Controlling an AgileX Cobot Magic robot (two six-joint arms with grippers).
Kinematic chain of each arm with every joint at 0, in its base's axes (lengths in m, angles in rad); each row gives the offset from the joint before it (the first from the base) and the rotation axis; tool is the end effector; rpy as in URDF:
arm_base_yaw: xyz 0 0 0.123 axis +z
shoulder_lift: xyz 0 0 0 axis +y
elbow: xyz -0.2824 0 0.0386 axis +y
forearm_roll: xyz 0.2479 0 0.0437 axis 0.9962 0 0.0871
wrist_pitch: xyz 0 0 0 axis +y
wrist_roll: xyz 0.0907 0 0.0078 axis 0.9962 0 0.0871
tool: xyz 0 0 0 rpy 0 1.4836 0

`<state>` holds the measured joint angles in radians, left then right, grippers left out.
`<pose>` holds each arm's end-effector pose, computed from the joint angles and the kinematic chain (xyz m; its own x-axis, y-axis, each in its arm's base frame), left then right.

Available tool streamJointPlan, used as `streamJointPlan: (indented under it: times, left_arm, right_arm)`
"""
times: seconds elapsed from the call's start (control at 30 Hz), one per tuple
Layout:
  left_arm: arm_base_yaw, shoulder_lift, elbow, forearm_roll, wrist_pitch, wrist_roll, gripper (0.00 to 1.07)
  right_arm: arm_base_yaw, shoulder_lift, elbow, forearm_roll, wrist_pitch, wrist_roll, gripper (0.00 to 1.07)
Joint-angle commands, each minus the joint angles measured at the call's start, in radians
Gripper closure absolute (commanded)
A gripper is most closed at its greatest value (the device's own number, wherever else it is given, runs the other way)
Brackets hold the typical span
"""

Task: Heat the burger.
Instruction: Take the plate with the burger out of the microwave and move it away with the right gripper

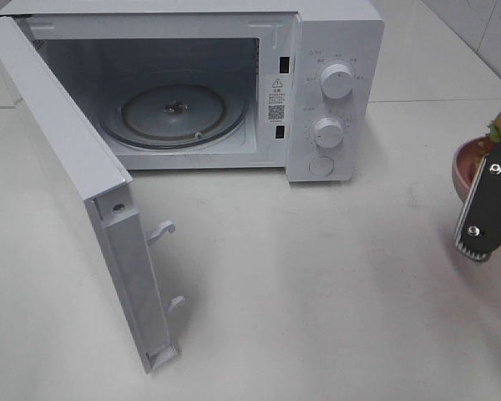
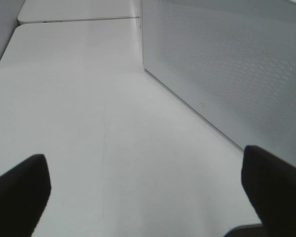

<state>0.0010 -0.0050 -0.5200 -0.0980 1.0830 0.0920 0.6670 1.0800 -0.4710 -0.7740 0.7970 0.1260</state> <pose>-0.0091 -0.0079 0.2812 -0.4479 0.0453 -0.8930 0.0968 0.9953 0.0020 0.1548 0.0639 0.2122 -0.4677 -0.8707 -0.1523 -0.6626 0.4594 -0.5915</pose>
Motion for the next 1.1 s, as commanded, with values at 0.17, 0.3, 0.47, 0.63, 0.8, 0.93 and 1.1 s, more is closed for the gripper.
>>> streamJointPlan:
  times: [0.17, 0.3, 0.47, 0.63, 0.8, 0.93, 1.1]
  left_arm:
    - [-0.001, -0.019, 0.002, -0.001, -0.012, -0.005, 0.09]
    - [-0.001, -0.019, 0.002, -0.001, -0.012, -0.005, 0.09]
    - [-0.001, -0.019, 0.002, -0.001, -0.012, -0.005, 0.09]
    - [-0.001, -0.019, 0.002, -0.001, -0.012, -0.005, 0.09]
    - [-0.001, -0.019, 0.002, -0.001, -0.012, -0.005, 0.09]
    - [-0.001, -0.019, 0.002, -0.001, -0.012, -0.005, 0.09]
    - [-0.001, -0.019, 0.002, -0.001, -0.012, -0.005, 0.09]
  right_arm:
    - [-0.001, 0.11, -0.011, -0.112, 0.058, 0.286, 1.07]
    - [-0.001, 0.189, -0.011, -0.111, 0.082, 0.447, 1.07]
    - [-0.001, 0.26, -0.012, -0.111, 0.101, 0.591, 1.07]
    - [-0.001, 0.32, -0.012, -0.129, 0.101, 0.721, 1.06]
    - [-0.003, 0.373, -0.012, -0.16, 0.099, 0.859, 1.06]
    - [-0.003, 0.441, -0.015, -0.183, 0.089, 0.958, 1.05]
    - [-0.003, 0.489, -0.028, -0.189, 0.089, 0.978, 1.05]
